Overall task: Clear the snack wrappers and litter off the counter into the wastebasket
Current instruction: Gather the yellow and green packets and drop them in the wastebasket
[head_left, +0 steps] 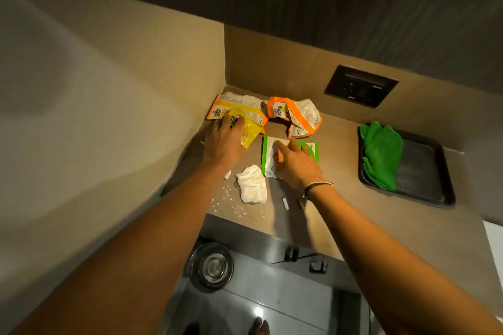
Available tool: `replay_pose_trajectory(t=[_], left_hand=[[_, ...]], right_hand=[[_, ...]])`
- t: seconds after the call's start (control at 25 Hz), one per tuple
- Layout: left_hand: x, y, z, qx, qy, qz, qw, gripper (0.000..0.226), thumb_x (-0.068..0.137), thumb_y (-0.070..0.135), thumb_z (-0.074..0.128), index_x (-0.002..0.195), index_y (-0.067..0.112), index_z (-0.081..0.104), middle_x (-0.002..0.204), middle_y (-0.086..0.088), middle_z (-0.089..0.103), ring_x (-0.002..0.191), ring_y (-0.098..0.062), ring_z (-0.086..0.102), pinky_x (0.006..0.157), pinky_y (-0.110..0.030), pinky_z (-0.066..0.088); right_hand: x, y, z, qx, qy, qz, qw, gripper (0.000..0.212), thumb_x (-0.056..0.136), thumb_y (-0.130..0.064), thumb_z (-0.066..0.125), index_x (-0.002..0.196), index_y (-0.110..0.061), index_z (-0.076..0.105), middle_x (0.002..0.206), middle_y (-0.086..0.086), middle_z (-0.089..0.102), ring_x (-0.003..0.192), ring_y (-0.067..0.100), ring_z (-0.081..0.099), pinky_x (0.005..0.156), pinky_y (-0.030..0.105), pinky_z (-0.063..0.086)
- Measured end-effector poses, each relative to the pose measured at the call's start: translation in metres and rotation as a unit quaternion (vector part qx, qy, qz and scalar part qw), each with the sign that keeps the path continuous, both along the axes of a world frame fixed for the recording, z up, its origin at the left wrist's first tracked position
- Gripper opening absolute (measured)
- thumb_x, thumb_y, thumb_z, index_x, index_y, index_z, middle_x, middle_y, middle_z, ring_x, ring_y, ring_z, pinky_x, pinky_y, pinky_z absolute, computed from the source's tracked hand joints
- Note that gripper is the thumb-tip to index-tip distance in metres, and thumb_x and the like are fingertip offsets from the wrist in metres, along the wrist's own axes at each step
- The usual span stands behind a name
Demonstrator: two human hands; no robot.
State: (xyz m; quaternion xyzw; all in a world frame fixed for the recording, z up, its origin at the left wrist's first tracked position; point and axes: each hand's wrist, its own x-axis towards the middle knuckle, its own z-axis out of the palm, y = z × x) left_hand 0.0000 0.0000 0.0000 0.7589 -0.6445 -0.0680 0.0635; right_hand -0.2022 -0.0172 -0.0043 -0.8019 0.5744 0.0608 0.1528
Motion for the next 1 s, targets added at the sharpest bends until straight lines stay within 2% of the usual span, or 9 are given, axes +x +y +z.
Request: replay_pose_trajectory(t=[0.12,0.24,0.32,0.4,0.52,0.68,0.84,1.0], left_hand=[[0.003,-0.005,-0.012,-0.004,0.027,0.026,0.999,0.071,0.087,0.037,0.080,0.150,0.023,0.050,0.148,-0.013,0.053,0.131,-0.040,0.057,0.100,-0.054,0.054],[0.004,-0.008,-0.020,-0.042,0.031,0.033,0.998,0.037,0.093,0.028,0.075,0.127,0.018,0.068,0.126,-0.013,0.068,0.112,-0.039,0.067,0.084,-0.046,0.056],[0.005,-0.010,-0.019,-0.062,0.025,0.041,0.997,0.021,0.099,0.024,0.067,0.116,0.013,0.073,0.117,-0.014,0.071,0.105,-0.039,0.069,0.078,-0.043,0.054],[0.003,-0.012,-0.020,-0.055,0.012,0.051,0.997,0.019,0.102,0.021,0.064,0.114,0.010,0.074,0.114,-0.015,0.072,0.103,-0.037,0.070,0.077,-0.043,0.055],[0.001,-0.016,-0.021,-0.055,-0.013,0.049,0.997,0.020,0.104,0.019,0.062,0.116,0.007,0.072,0.112,-0.017,0.074,0.102,-0.035,0.071,0.081,-0.044,0.061],[0.003,-0.015,-0.013,-0.078,-0.001,0.041,0.996,0.020,0.103,0.022,0.064,0.112,0.010,0.076,0.108,-0.017,0.076,0.100,-0.037,0.072,0.079,-0.046,0.061],[0.011,-0.009,0.007,-0.133,0.046,0.041,0.989,0.016,0.098,0.026,0.070,0.104,0.014,0.079,0.106,-0.012,0.078,0.095,-0.035,0.072,0.076,-0.044,0.058],[0.016,0.016,0.030,-0.212,0.122,0.055,0.968,0.008,0.091,0.021,0.073,0.090,0.013,0.077,0.100,-0.007,0.078,0.089,-0.035,0.069,0.067,-0.036,0.044]], right_hand=[[0.003,-0.001,-0.011,-0.054,0.012,0.003,0.998,0.048,0.103,-0.033,0.059,0.149,-0.027,0.047,0.142,0.011,0.052,0.129,0.044,0.053,0.100,0.055,0.055],[0.005,0.000,-0.016,-0.109,0.005,0.008,0.994,0.038,0.101,-0.018,0.060,0.139,-0.023,0.056,0.131,0.012,0.064,0.115,0.040,0.066,0.084,0.048,0.060],[0.009,-0.001,-0.014,-0.140,-0.009,-0.006,0.990,0.028,0.100,-0.016,0.059,0.127,-0.023,0.062,0.115,0.015,0.072,0.102,0.041,0.071,0.072,0.043,0.056],[0.016,-0.002,-0.014,-0.147,-0.007,-0.010,0.989,0.023,0.102,-0.022,0.059,0.123,-0.024,0.064,0.107,0.015,0.075,0.095,0.040,0.073,0.066,0.039,0.048],[0.019,-0.002,-0.019,-0.158,0.010,0.008,0.987,0.032,0.101,-0.019,0.062,0.132,-0.021,0.060,0.109,0.018,0.075,0.097,0.040,0.073,0.069,0.042,0.054],[0.013,-0.002,-0.019,-0.170,0.004,0.012,0.985,0.038,0.100,-0.018,0.063,0.138,-0.019,0.056,0.109,0.019,0.074,0.097,0.042,0.073,0.071,0.045,0.058],[0.009,0.004,-0.006,-0.212,-0.054,-0.001,0.976,0.043,0.099,-0.017,0.065,0.141,-0.019,0.054,0.111,0.020,0.075,0.092,0.045,0.073,0.063,0.042,0.050],[0.014,0.026,0.018,-0.280,-0.117,-0.022,0.953,0.048,0.098,-0.017,0.067,0.145,-0.020,0.056,0.113,0.019,0.076,0.088,0.046,0.073,0.060,0.038,0.044]])
